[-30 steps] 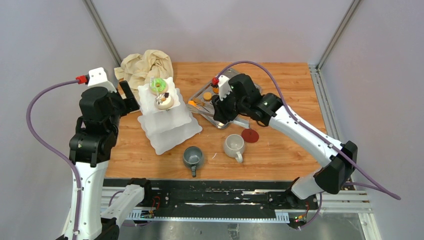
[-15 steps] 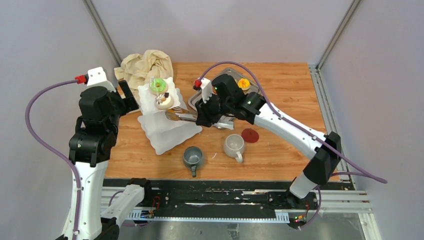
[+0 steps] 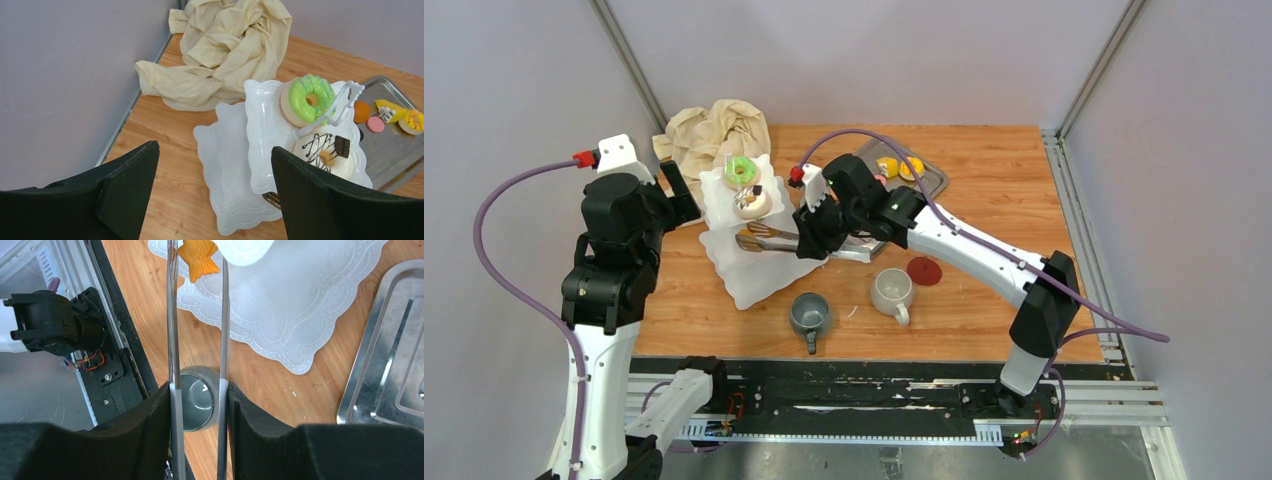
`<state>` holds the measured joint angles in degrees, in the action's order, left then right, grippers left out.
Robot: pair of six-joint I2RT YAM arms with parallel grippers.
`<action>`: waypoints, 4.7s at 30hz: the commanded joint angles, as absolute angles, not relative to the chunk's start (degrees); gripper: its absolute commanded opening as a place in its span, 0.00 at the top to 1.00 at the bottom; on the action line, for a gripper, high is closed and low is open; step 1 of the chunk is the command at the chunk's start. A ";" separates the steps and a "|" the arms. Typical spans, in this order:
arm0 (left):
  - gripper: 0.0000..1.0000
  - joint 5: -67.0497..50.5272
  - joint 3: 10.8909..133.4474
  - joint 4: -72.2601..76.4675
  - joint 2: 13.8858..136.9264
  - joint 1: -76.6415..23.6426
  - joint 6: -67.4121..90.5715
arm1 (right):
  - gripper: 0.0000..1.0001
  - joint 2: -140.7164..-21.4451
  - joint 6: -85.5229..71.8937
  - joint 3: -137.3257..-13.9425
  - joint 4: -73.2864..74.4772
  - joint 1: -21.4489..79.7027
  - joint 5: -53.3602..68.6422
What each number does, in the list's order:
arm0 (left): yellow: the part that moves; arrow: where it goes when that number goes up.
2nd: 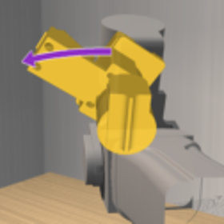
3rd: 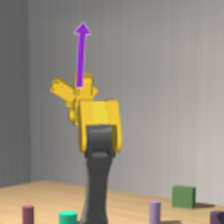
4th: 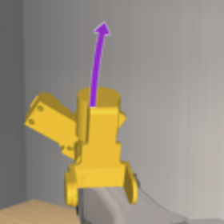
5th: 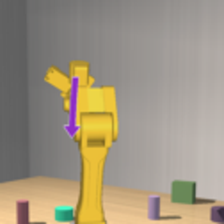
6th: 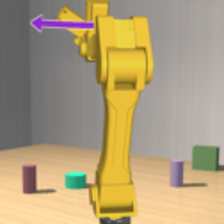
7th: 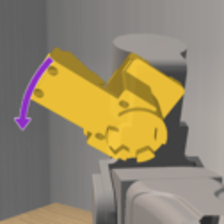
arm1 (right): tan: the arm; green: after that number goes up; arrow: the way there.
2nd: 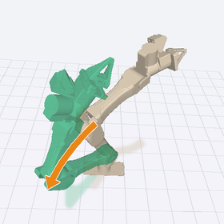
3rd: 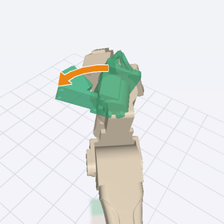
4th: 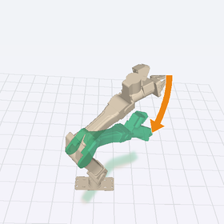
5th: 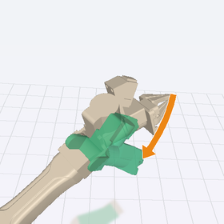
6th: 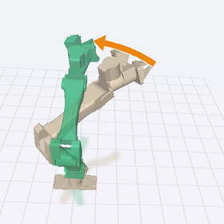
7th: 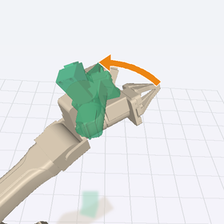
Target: Serve the afternoon tea
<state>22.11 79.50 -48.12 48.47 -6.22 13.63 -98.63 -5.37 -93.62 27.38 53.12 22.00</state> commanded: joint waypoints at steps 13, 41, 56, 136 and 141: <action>0.13 23.21 79.34 -46.76 47.86 -6.50 12.66 | 0.85 -104.48 -11.90 -98.44 18.02 54.40 22.20; 0.13 23.10 78.41 -46.59 47.74 -6.77 12.57 | 0.57 -105.87 -13.78 -95.22 12.95 55.72 16.83; 0.13 22.36 78.41 -46.58 47.81 -6.77 12.91 | 0.55 -98.48 -13.56 -87.91 12.75 55.81 16.05; 0.13 23.73 79.67 -46.68 49.13 -6.77 11.69 | 0.61 -117.18 -2.39 -100.97 25.62 21.06 -0.94; 0.13 23.69 79.54 -46.59 49.13 -6.77 11.74 | 0.78 -114.21 -2.50 -99.11 25.17 21.01 -0.88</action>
<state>22.81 78.63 -48.07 49.36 -6.24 12.36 -117.45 -2.94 -99.04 25.80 21.89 -0.36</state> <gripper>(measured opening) 0.869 0.340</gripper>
